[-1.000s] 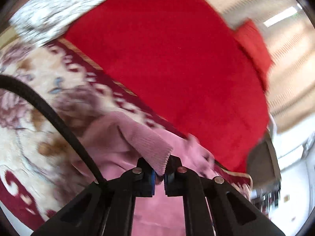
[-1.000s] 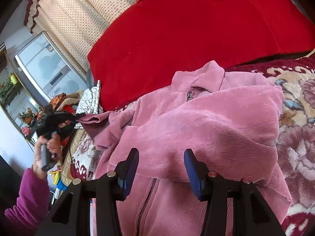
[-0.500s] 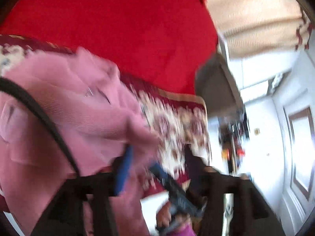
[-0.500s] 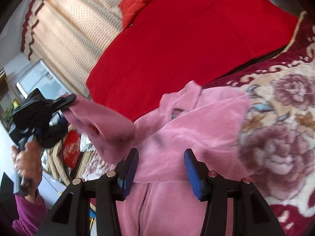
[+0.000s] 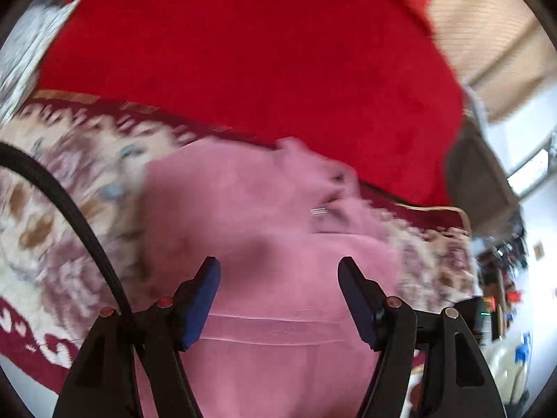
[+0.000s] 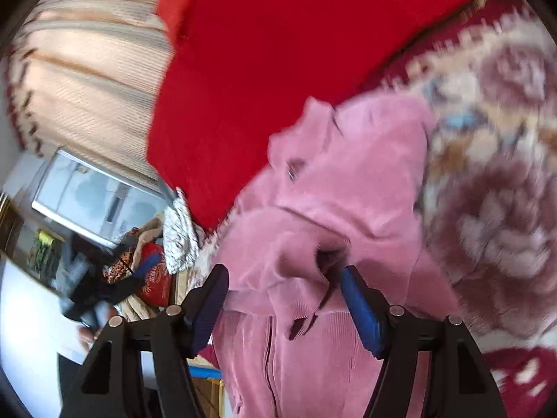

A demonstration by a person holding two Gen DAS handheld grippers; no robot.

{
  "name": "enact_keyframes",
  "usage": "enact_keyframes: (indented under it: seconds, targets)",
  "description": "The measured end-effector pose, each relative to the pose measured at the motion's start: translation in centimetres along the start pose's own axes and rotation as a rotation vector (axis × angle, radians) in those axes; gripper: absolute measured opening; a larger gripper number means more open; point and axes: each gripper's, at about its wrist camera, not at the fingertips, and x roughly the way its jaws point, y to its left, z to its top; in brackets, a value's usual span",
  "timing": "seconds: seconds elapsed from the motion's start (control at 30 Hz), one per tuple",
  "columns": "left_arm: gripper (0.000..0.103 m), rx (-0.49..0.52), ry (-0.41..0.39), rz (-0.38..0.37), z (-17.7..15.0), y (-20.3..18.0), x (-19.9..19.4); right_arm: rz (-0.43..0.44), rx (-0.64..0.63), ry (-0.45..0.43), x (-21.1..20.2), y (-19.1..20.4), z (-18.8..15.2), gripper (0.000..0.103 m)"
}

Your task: Fold large clothes

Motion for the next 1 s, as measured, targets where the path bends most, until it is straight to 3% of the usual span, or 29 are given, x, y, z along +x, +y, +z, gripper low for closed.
enact_keyframes:
  seconds: [0.1, 0.17, 0.23, 0.3, 0.33, 0.4, 0.5, 0.6, 0.67, 0.73, 0.8, 0.87, 0.93, 1.0]
  targets:
    - [0.067, -0.065, -0.013, 0.035, -0.4, 4.3, 1.5, 0.03, 0.051, 0.006, 1.0, -0.3, 0.0, 0.071]
    - [0.043, -0.068, -0.002, 0.043, -0.7, 5.3, 3.5, -0.029, 0.023, 0.002, 1.9, 0.1, 0.4, 0.071]
    - [0.034, -0.049, 0.025, 0.056, -1.1, 6.1, 5.4, -0.102, -0.007, 0.028, 3.3, 0.5, 1.0, 0.068]
    - [0.031, -0.03, 0.028, 0.058, -1.4, 6.4, 6.0, -0.145, -0.076, 0.048, 4.7, 1.7, 1.3, 0.018]
    - [0.029, -0.024, 0.025, 0.058, -1.2, 6.3, 6.1, -0.193, -0.13, 0.053, 5.3, 2.7, 1.6, 0.018]
    - [0.028, -0.01, 0.013, 0.06, -1.4, 6.6, 5.9, -0.286, -0.295, 0.002, 5.5, 6.4, 2.1, 0.012]
    - [0.028, 0.002, -0.001, 0.073, -1.3, 7.0, 5.1, -0.315, -0.552, -0.096, 4.4, 12.6, 2.0, 0.011]
    - [0.028, 0.022, -0.011, 0.074, -1.7, 7.2, 4.5, -0.261, -0.874, -0.25, 1.2, 19.2, -0.7, 0.011]
    - [0.028, 0.03, -0.004, 0.075, -1.9, 7.3, 4.3, -0.222, -1.093, -0.318, -0.7, 21.4, -3.1, 0.011]
    - [0.028, 0.037, 0.009, 0.075, -2.4, 7.3, 4.2, -0.251, -1.25, -0.298, -0.6, 21.0, -4.4, 0.013]
    - [0.028, 0.046, 0.019, 0.081, -2.5, 7.0, 4.1, -0.387, -1.384, -0.201, 1.0, 17.8, -4.8, 0.019]
    - [0.028, 0.07, 0.032, 0.098, -2.6, 6.5, 4.3, -0.519, -1.34, -0.038, 2.4, 12.7, -3.5, 0.019]
    - [0.028, 0.091, 0.029, 0.11, -2.4, 5.9, 4.1, -0.568, -1.113, 0.08, 2.4, 7.1, -1.2, 0.019]
    - [0.028, 0.103, 0.021, 0.11, -2.1, 5.2, 3.9, -0.556, -0.927, 0.098, 1.2, 3.8, 0.2, 0.019]
